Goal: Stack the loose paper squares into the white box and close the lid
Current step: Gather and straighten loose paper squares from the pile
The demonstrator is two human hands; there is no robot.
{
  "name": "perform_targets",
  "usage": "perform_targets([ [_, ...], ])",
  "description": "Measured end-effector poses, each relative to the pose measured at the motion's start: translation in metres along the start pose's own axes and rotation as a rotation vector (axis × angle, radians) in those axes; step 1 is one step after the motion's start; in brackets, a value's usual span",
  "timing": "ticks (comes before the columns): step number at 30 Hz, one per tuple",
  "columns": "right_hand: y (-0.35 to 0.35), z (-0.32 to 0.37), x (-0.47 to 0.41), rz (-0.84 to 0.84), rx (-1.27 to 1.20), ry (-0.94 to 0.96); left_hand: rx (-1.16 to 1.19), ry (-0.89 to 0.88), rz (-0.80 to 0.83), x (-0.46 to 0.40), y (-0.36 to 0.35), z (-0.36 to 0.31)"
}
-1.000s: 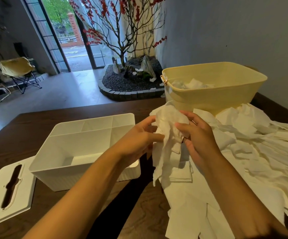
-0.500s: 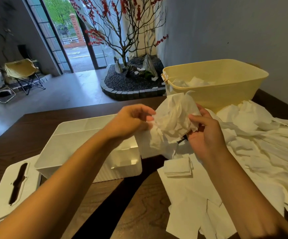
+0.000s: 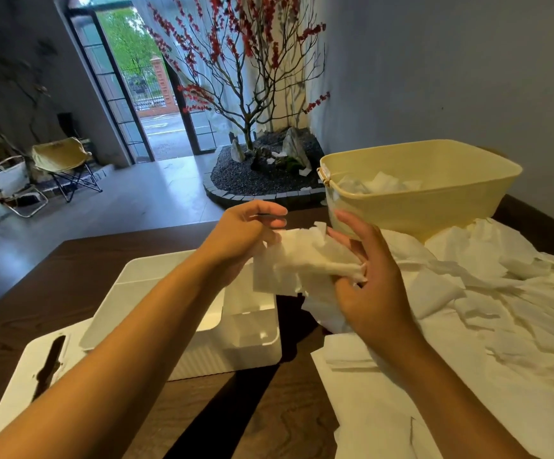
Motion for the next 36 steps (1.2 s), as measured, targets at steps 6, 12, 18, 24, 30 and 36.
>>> perform_targets([
  [6, -0.010, 0.008, 0.004, 0.097, 0.025, 0.108, 0.040, 0.001, -0.150, 0.009, -0.012, 0.017],
  [12, 0.015, 0.000, -0.007, -0.097, 0.086, 0.034, 0.130, -0.045, 0.035, 0.022, -0.070, 0.022],
  [18, 0.022, -0.013, -0.011, -0.035, 0.126, -0.090, 0.057, -0.161, 0.098, 0.021, -0.082, 0.028],
  [24, 0.029, -0.005, -0.013, -0.025, -0.022, -0.209, 0.117, -0.207, 0.056, 0.016, -0.080, 0.034],
  [30, 0.039, -0.011, -0.019, -0.121, 0.102, -0.315, 0.015, -0.339, -0.029, 0.015, -0.081, 0.037],
  [36, 0.042, -0.019, -0.018, -0.222, 0.081, -0.351, -0.098, -0.310, -0.115, 0.012, -0.092, 0.058],
])
Point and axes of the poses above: each hand's wrist, its own x-axis away from the middle knuckle, its own y-axis out of the back of the hand, z = x × y, the point moved 2 cm from there along -x, towards the middle knuckle, and after that the axes turned 10 degrees about -x, right-handed, at the moved point
